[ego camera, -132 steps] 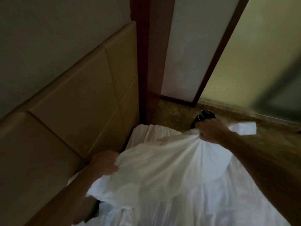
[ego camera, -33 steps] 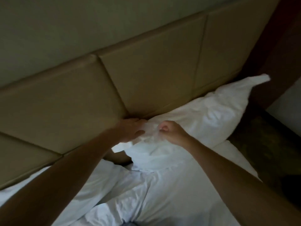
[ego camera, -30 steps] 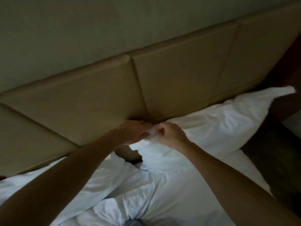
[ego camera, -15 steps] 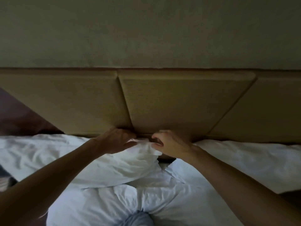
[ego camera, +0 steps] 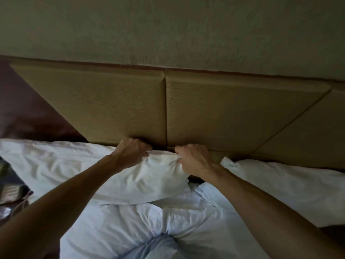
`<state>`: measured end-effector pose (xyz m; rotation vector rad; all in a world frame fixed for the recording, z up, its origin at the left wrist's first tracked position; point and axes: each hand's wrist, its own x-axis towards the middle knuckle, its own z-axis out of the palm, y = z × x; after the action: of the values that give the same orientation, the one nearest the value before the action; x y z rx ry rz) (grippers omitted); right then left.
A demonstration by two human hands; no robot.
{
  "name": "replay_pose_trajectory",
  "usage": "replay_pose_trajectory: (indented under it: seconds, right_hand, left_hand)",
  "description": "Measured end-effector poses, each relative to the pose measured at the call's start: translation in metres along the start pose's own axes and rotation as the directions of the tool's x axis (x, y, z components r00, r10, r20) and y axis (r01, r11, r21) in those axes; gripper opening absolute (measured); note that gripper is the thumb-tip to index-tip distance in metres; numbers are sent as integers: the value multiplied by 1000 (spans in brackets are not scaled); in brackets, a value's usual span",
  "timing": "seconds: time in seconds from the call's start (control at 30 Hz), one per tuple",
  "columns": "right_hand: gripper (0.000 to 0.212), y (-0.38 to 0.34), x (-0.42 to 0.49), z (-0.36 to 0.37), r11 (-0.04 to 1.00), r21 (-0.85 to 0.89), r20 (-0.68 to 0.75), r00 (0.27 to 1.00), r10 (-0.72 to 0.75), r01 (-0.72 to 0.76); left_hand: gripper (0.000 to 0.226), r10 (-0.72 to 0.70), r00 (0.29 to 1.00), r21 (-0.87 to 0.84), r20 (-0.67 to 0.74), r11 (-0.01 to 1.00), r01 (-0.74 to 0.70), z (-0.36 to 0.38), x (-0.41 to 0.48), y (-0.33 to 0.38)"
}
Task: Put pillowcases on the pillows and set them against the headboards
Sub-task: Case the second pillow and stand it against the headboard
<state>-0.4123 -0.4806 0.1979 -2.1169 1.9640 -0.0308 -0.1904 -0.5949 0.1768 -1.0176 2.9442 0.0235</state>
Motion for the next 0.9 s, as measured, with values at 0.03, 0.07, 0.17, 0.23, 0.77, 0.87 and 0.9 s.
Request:
replay_pose_trajectory:
  seconds: [0.03,0.07,0.17,0.23,0.77,0.87,0.9]
  right_hand:
    - [12,3,-2,-7,1000,22,6,1000,22,-22]
    - [12,7,-3,-15,998,42,8,999,50,-50]
    - [12,15,-8,-34,993,80,1,996,90,-90]
    - [13,17,-17,-43,992,82,20,995,95,-97]
    - [23,34,-64,-44,953,80,104,953,283,-292]
    - [22,39,-70,-39,954,63,100,953,286,-293]
    - [22,42,-71,-38,950,54,113,947,301,-309]
  left_hand:
    - [10,0,999,9,-34,1000,0,-4,1,2]
    - [8,7,998,13,-66,1000,-6,-10,3,4]
    - [12,64,991,31,-120,998,-61,-22,8,9]
    - [13,103,986,60,-134,994,-96,-26,9,14]
    - [15,-125,992,213,26,970,117,2,34,109]
    - [10,-99,992,144,-74,984,109,7,34,106]
    - [13,-69,992,135,-102,987,82,7,35,104]
